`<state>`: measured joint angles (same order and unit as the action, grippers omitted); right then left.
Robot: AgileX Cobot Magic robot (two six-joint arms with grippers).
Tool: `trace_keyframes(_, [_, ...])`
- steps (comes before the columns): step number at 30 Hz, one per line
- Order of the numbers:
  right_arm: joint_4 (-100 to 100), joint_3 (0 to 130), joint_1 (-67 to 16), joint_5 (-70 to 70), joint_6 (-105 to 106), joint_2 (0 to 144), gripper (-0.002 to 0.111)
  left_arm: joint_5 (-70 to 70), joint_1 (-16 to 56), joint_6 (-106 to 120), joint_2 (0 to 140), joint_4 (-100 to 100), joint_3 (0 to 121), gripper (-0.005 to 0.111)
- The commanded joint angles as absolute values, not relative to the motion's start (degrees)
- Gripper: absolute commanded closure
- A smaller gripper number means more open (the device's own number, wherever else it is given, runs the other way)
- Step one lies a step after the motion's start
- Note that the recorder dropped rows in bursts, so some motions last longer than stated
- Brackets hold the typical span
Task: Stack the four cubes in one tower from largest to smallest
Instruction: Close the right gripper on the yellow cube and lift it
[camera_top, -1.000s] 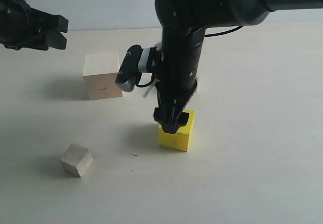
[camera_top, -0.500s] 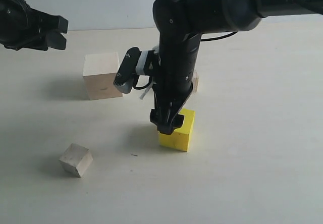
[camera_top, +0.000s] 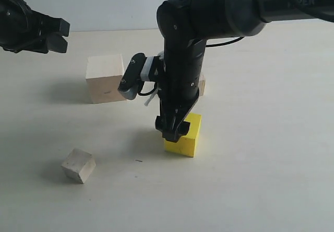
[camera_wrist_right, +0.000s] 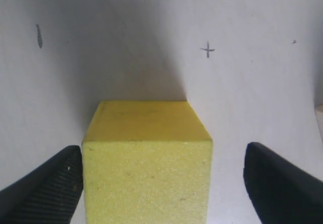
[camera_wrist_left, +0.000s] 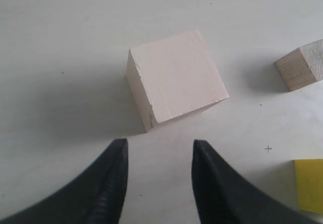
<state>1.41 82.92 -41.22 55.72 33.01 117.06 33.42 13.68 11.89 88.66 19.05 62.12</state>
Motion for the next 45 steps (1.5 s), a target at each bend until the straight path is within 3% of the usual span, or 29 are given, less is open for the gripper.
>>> trace_keyframes(1, [1.5,83.2,-41.4,56.1,31.3,118.7,0.027,33.8,13.7,12.0,88.6,18.6,62.7,0.065])
trace_keyframes(12, [2.5,83.2,-41.4,55.8,30.2,120.9,0.027,33.6,13.7,12.0,88.6,18.6,62.7,0.065])
trace_keyframes(15, [3.5,83.2,-41.4,55.8,28.5,120.9,0.032,33.6,13.7,12.0,88.6,18.6,62.7,0.065])
trace_keyframes(19, [4.2,83.2,-41.4,56.1,26.8,120.9,0.057,33.9,13.7,12.0,88.6,18.5,62.7,0.065])
trace_keyframes(24, [5.0,83.2,-41.4,58.0,26.8,120.9,0.104,34.0,13.7,12.0,88.6,18.0,62.7,0.065])
trace_keyframes(25, [5.1,83.2,-41.4,58.4,26.6,120.9,0.108,34.0,13.7,12.0,88.6,17.5,62.7,0.065])
trace_keyframes(32, [8.4,83.2,-38.7,61.3,20.0,120.9,0.108,31.9,13.7,12.0,88.7,15.5,62.7,0.066])
trace_keyframes(34, [9.1,83.2,-37.3,61.7,17.3,120.6,0.108,31.1,13.7,12.0,89.0,15.5,62.7,0.074])
trace_keyframes(39, [4.5,81.6,-33.6,60.0,14.7,116.6,0.108,30.6,13.7,12.0,92.3,15.2,64.4,0.107])
trace_keyframes(45, [-0.3,76.6,-30.1,54.1,10.0,108.6,0.108,31.0,13.1,11.1,99.8,16.6,70.1,0.107])
